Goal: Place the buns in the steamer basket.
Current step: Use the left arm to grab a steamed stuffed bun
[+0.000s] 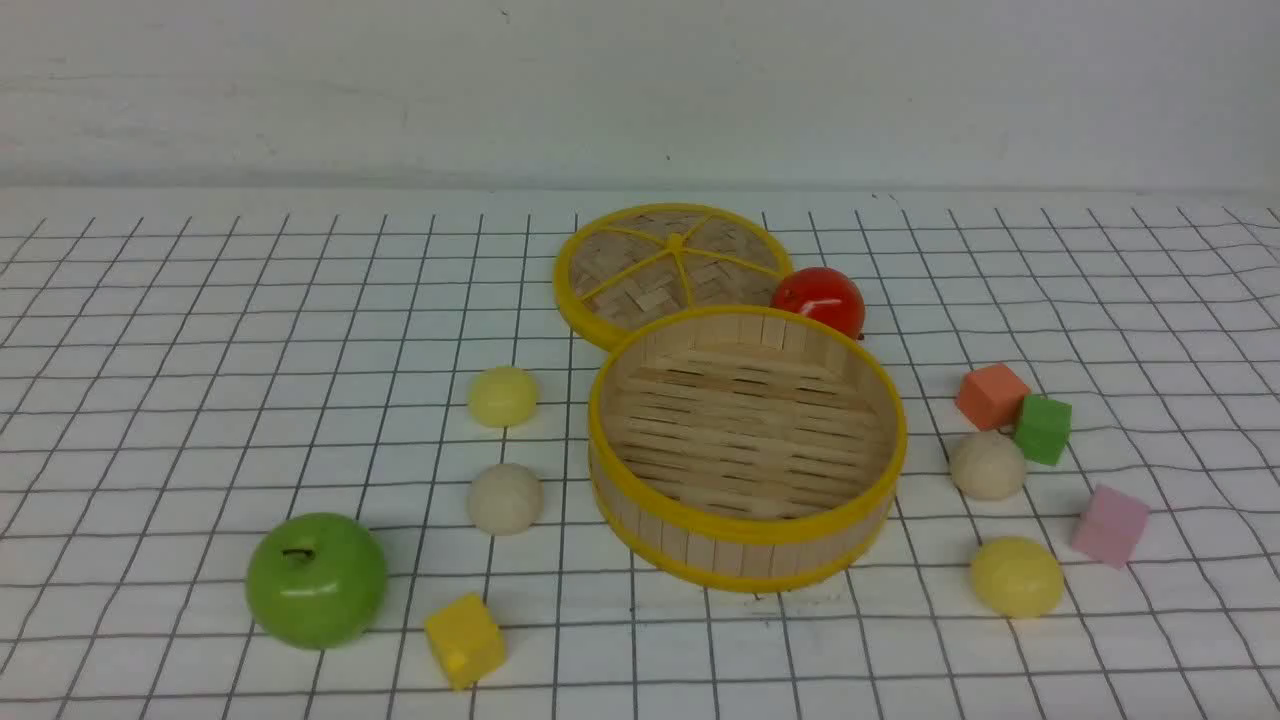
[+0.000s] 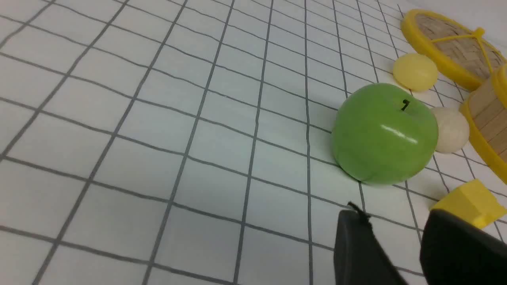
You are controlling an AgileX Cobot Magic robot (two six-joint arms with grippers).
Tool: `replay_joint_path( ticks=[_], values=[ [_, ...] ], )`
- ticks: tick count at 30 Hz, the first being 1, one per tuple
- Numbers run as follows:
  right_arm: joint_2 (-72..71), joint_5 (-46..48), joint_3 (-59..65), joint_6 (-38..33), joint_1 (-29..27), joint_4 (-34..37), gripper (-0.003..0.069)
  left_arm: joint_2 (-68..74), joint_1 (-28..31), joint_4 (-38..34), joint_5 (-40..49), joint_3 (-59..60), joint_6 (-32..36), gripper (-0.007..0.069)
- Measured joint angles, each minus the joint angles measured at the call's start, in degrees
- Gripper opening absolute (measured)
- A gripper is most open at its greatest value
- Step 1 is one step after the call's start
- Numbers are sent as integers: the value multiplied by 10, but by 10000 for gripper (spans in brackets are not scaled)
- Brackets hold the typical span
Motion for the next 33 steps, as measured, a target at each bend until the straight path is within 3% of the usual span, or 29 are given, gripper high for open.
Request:
replay_joint_path(
  ticks=[22, 26, 27, 29, 33],
  values=[
    [0, 0, 0, 0, 0, 0, 239, 0, 0, -7, -7, 0, -3, 237],
    [0, 0, 0, 0, 0, -1, 239, 0, 0, -91, -61, 0, -46, 237],
    [0, 0, 0, 0, 0, -1, 239, 0, 0, -162, -95, 0, -80, 237],
    [0, 0, 0, 0, 0, -2, 239, 0, 0, -234, -126, 0, -104, 237],
    [0, 0, 0, 0, 0, -3, 239, 0, 0, -299, -185, -1, -120, 225]
  ],
)
